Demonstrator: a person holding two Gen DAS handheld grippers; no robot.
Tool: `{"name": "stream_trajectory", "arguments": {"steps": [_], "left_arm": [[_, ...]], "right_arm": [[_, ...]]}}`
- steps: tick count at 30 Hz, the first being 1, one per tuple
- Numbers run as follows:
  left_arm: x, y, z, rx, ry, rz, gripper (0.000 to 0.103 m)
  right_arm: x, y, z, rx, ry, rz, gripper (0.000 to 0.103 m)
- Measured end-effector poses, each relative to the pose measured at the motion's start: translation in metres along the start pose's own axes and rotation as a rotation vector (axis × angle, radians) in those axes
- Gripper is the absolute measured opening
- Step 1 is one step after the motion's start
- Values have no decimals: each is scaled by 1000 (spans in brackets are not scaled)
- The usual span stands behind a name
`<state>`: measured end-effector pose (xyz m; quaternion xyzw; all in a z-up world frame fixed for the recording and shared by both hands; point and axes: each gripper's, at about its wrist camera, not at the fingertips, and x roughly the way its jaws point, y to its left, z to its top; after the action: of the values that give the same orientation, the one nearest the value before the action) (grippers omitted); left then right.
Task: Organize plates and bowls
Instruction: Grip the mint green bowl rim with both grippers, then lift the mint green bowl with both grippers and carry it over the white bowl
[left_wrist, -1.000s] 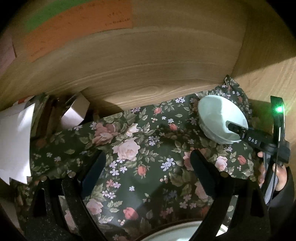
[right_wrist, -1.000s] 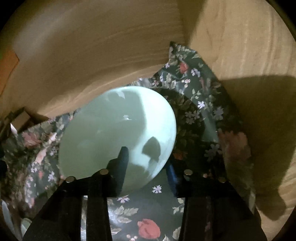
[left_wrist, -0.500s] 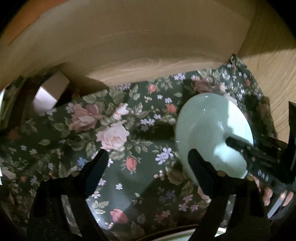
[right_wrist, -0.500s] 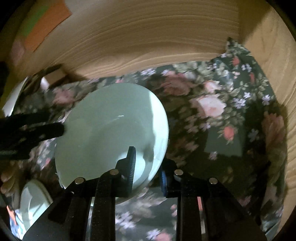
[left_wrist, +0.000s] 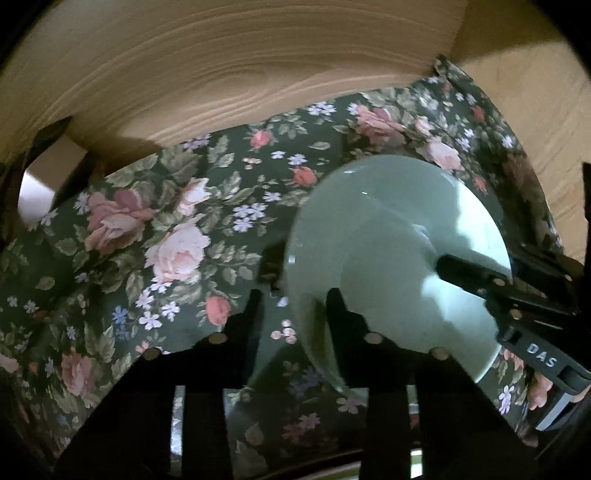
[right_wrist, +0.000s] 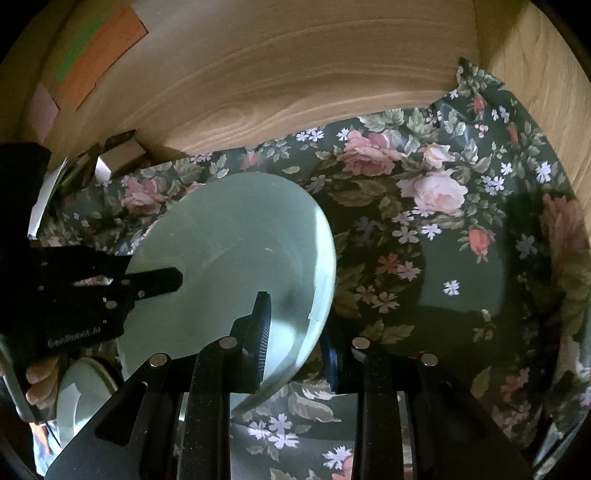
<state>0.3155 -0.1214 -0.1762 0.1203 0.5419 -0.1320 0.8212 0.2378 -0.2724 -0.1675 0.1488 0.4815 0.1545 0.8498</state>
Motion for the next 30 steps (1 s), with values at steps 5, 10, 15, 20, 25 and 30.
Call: {"name": "stream_trajectory", "arguments": {"steps": [5,10,15,20,25,30], "left_arm": [[4,-9,-1,20,10,2,21],[-4,-7,-1,0,-9,3,21],[-28,-2,-6,-14,-70,11,21],[-56,4,-17,-36,-126,5,21],[-84,7,-35,-47,-190,17,21],[-109,13,-55,-61,-237,26,21]], "right_arm": [[-4,4,-1,-10,-8,-14,22],[-14,10,0,-16,-38,1,22],[-34,25,2,-35,-95,16,22],[-53,40,1,-55,-152,28,22],[-66,56,-4,-71,-185,44,22],[-83,74,-12,-97,-218,55,22]]}}
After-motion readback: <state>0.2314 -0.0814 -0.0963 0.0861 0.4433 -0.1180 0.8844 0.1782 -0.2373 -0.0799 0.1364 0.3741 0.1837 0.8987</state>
